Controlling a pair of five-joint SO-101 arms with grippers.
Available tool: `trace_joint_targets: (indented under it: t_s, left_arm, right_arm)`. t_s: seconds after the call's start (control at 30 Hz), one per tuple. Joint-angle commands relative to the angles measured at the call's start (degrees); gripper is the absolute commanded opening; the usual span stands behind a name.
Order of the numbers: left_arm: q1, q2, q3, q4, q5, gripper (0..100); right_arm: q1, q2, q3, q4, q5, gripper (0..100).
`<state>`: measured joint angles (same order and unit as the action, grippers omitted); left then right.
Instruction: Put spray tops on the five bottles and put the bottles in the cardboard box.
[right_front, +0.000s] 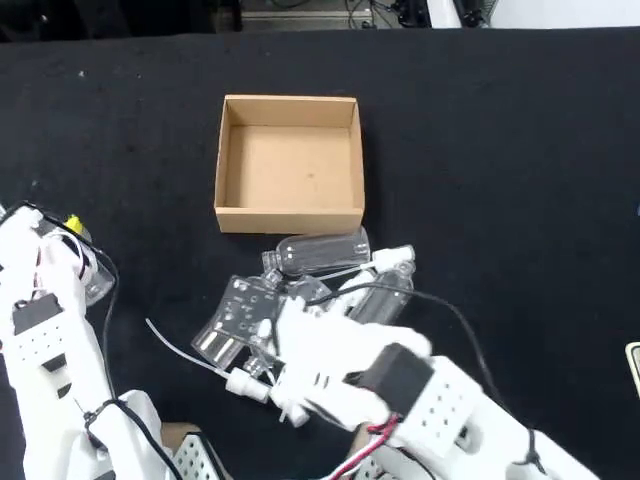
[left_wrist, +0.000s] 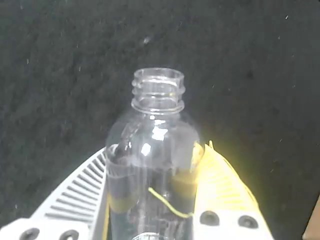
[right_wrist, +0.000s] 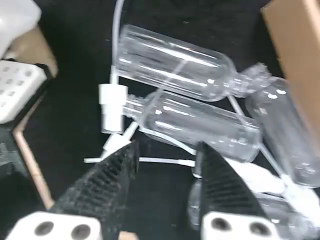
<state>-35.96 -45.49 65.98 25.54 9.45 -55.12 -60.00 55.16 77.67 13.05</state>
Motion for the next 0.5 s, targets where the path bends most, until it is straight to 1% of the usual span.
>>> trace_joint_targets:
  t_s: [0.0, 0.07, 0.13, 0.27, 0.37, 0.47]
  left_arm:
    - [-0.84, -1.93, 0.75, -1.49, 0.79, 8]
    - [-2.77, -1.85, 1.19, -1.41, 0.97, 8]
    - [-6.11, -1.85, 1.89, -1.49, 1.05, 8]
    - [-11.12, -1.85, 1.63, -1.49, 1.14, 8]
    - [-11.56, -1.85, 1.63, -1.49, 1.23, 8]
    - [-11.38, -1.85, 1.8, -1.49, 1.23, 8]
  right_arm:
    - [-5.1, 2.51, 1.54, -5.36, -5.01, 19.1]
    - [-7.91, 3.3, 5.23, -10.46, -6.59, 19.1]
    - [-10.46, 3.56, 9.01, -15.65, -7.74, 19.1]
    - [-13.71, 5.23, 14.11, -24.79, -11.43, 19.1]
    - [-15.3, 7.52, 14.46, -27.16, -13.45, 19.1]
    - [-17.23, 9.54, 13.76, -26.64, -13.19, 19.1]
